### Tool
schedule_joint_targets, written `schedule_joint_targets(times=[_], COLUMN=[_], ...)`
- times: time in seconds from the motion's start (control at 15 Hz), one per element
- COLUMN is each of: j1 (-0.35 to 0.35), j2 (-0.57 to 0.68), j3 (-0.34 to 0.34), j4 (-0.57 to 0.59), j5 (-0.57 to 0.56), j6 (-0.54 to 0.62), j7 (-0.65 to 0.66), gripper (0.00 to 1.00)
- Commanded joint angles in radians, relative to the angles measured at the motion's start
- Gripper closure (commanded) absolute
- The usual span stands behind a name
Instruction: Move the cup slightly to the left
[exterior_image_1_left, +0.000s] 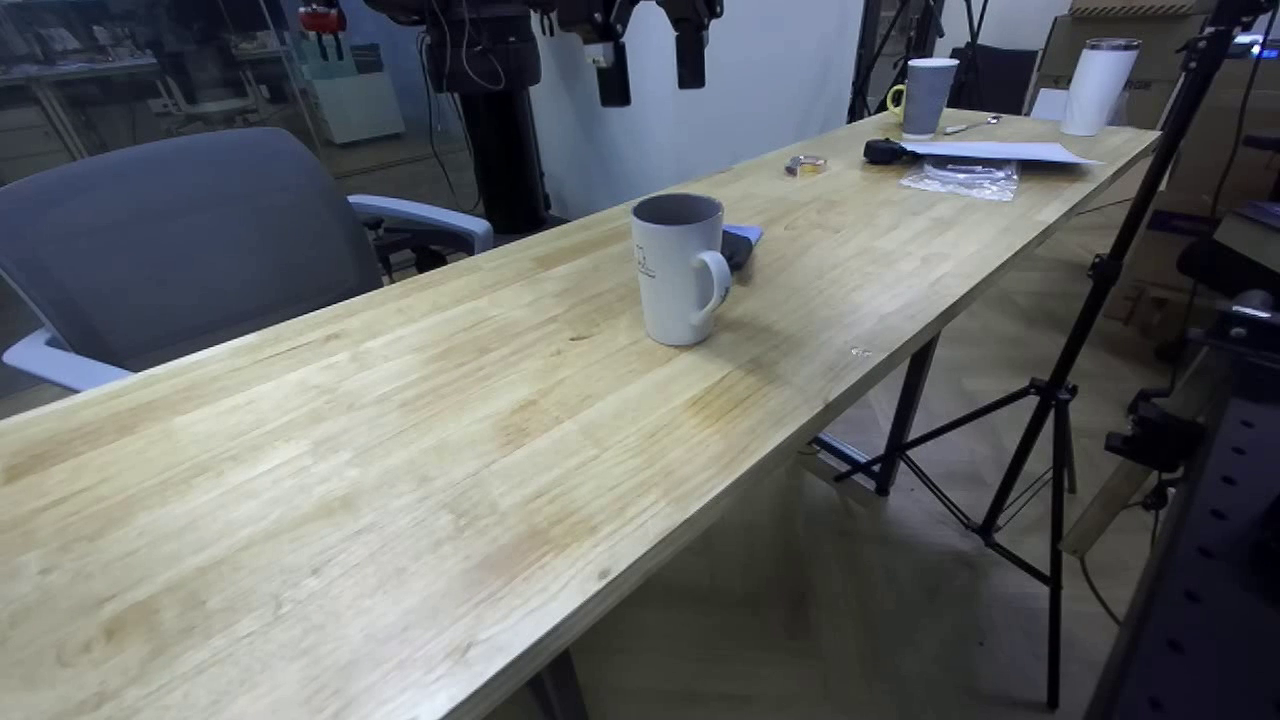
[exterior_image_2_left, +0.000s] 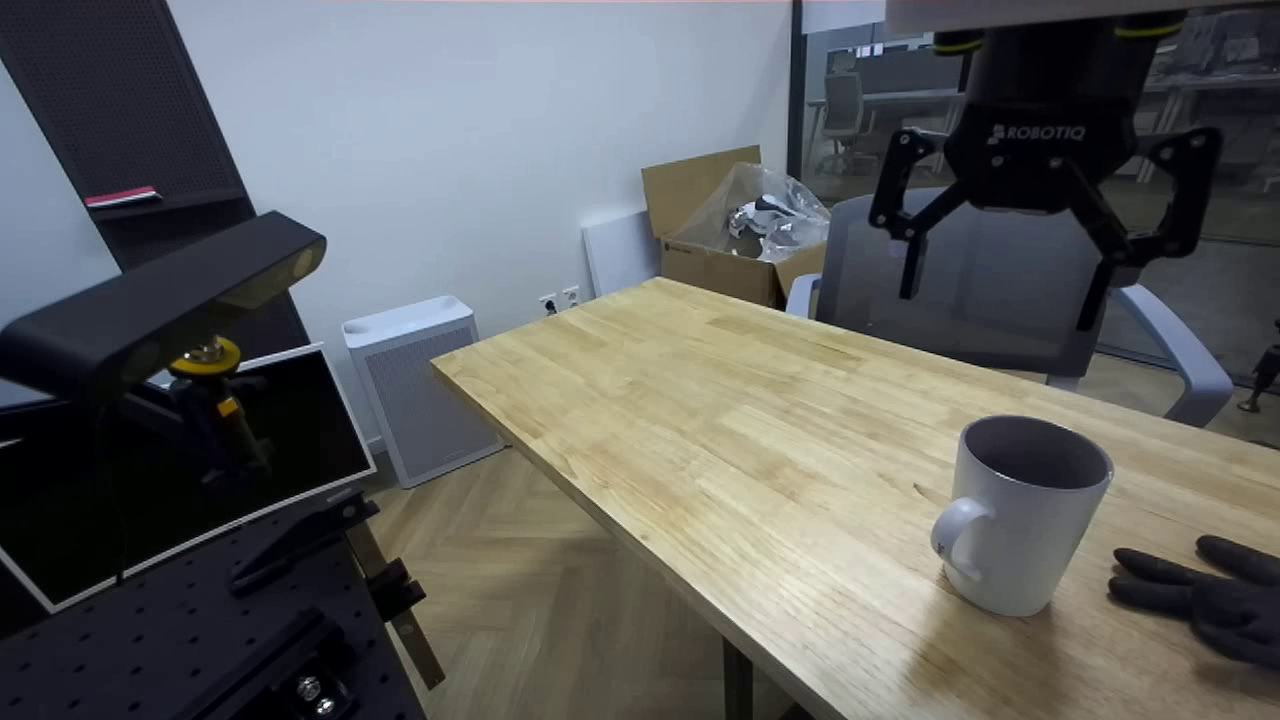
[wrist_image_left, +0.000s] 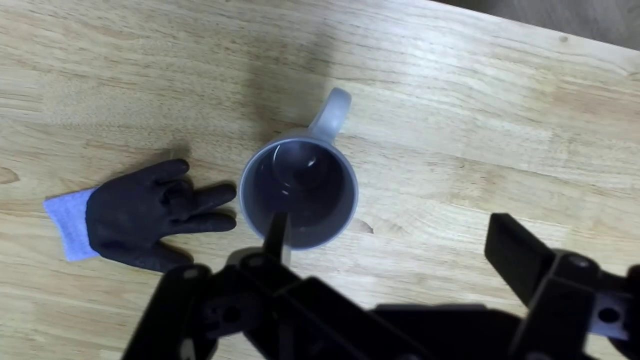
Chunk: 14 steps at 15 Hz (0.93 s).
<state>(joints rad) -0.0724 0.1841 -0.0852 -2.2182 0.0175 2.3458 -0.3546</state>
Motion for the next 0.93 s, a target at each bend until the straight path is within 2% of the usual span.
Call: schedule_joint_targets(times=[0.0,0.47,0.87], j1=[-0.005,-0.004,-0.013], j2=[0.023,0.105,0.156], j3=[0.016,0.035,0.045], j4=[-0.002,0.006,0.023], j5=[-0.033,-0.074,-0.063], j6=[0.041,0.137,0.151], j7=[0.022,0.023,0.023], gripper=[0.00,0.00,0.00])
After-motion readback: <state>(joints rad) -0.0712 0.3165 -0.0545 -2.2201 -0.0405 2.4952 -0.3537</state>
